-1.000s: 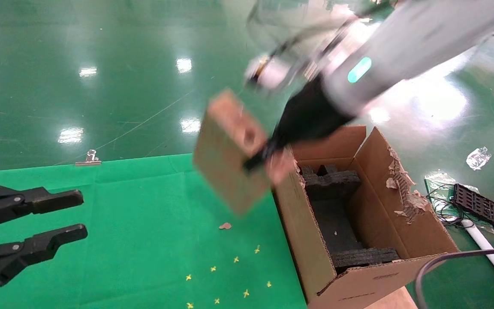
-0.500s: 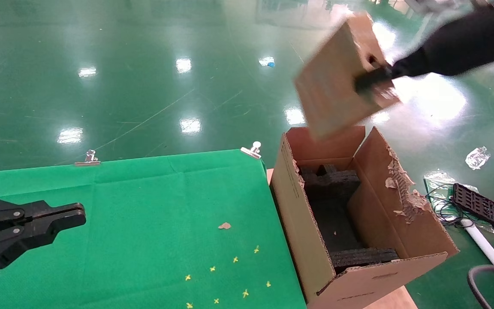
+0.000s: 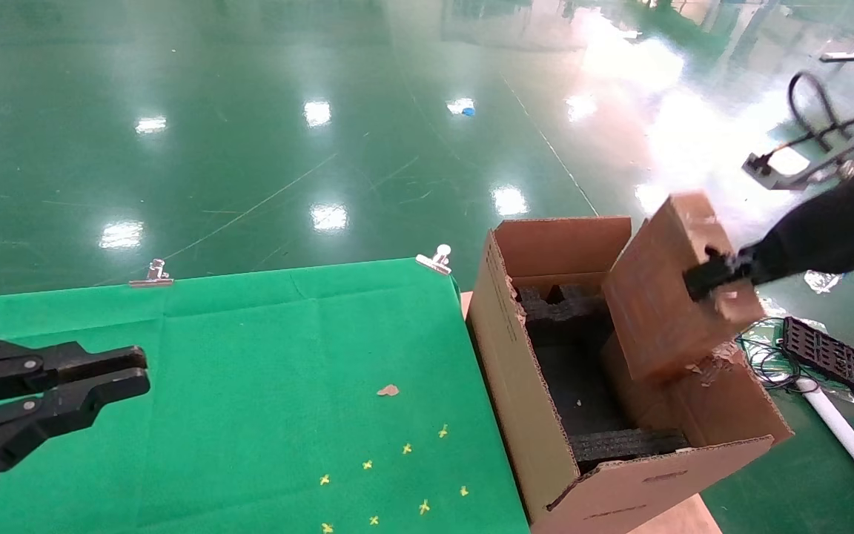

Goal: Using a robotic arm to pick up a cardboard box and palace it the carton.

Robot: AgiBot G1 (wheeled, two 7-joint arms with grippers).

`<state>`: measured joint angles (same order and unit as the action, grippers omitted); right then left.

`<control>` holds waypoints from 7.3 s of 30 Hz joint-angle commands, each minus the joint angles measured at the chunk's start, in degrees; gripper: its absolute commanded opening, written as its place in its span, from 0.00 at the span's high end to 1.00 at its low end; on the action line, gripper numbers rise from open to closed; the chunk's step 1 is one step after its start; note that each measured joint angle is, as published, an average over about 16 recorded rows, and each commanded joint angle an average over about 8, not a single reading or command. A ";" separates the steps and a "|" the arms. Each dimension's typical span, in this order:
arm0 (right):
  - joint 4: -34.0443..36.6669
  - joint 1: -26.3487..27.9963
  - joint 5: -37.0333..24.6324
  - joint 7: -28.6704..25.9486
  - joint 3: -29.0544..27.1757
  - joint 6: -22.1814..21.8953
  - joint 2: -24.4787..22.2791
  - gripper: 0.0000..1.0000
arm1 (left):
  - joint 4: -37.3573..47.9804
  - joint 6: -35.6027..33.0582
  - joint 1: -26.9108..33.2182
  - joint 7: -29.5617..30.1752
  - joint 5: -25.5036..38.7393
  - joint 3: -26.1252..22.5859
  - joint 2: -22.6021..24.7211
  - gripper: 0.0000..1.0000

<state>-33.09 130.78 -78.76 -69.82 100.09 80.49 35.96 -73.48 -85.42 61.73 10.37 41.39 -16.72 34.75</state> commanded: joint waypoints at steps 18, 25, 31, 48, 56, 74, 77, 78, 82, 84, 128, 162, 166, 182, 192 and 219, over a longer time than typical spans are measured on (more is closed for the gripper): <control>14.78 -15.66 3.29 9.50 0.08 -8.61 4.62 1.00 | 0.00 0.03 0.01 -0.03 -0.05 -0.07 -0.03 0.00; 18.45 -22.27 5.44 12.34 -0.88 -13.18 6.89 1.00 | 0.00 0.04 0.02 -0.04 -0.06 -0.09 -0.04 0.00; 20.60 -28.08 7.63 14.17 -2.04 -17.55 8.77 1.00 | 0.00 0.05 0.02 -0.05 -0.08 -0.11 -0.05 0.00; 25.39 -34.76 11.31 20.19 -4.24 -20.30 12.59 0.08 | 0.00 0.07 0.04 -0.08 -0.11 -0.16 -0.07 0.00; 28.22 -33.78 10.39 21.00 -3.63 -18.64 13.78 0.00 | 0.00 0.08 0.04 -0.10 -0.13 -0.19 -0.08 0.00; 31.23 -31.46 8.53 21.77 -2.40 -17.02 15.44 0.00 | 0.00 0.11 0.05 -0.12 -0.17 -0.25 -0.10 0.00; 31.54 -31.24 8.24 21.72 -2.19 -16.93 15.73 0.00 | 0.00 0.11 0.06 -0.13 -0.18 -0.26 -0.11 0.00; 31.62 -31.16 8.16 21.71 -2.14 -16.90 15.82 0.00 | 0.00 0.11 0.06 -0.13 -0.18 -0.26 -0.11 0.00; 31.83 -30.63 7.92 21.81 -1.98 -16.76 16.15 0.00 | 0.00 0.12 0.06 -0.14 -0.19 -0.27 -0.11 0.00; 31.80 -30.04 7.93 22.05 -1.99 -16.59 16.24 0.00 | 0.00 0.12 0.06 -0.14 -0.19 -0.28 -0.12 0.00; 13.61 -10.29 12.86 37.31 -14.06 -11.04 11.27 0.00 | 0.06 0.16 0.09 -0.22 -0.29 -0.40 -0.15 0.00; -21.77 -48.83 28.58 51.54 -59.85 -0.41 3.28 0.00 | 0.07 0.19 0.12 -0.27 -0.35 -0.51 -0.19 0.00; -26.03 -53.46 30.47 53.25 -65.35 0.86 2.32 0.00 | 0.07 0.20 0.13 -0.28 -0.36 -0.52 -0.20 0.00; -41.18 -70.05 37.22 59.23 -85.06 5.41 -1.07 0.00 | 0.08 0.22 0.13 -0.30 -0.39 -0.56 -0.22 0.00; -41.68 -70.68 37.59 59.35 -85.82 5.61 -1.24 0.00 | 0.09 0.23 0.12 -0.30 -0.41 -0.56 -0.22 0.00; -40.50 -69.27 36.94 59.07 -84.13 5.22 -0.98 0.00 | 0.09 0.23 0.12 -0.30 -0.41 -0.55 -0.22 0.00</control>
<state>-73.60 61.50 -41.83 -10.75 15.95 85.70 34.99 -73.39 -85.19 61.86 10.08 40.99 -17.27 34.53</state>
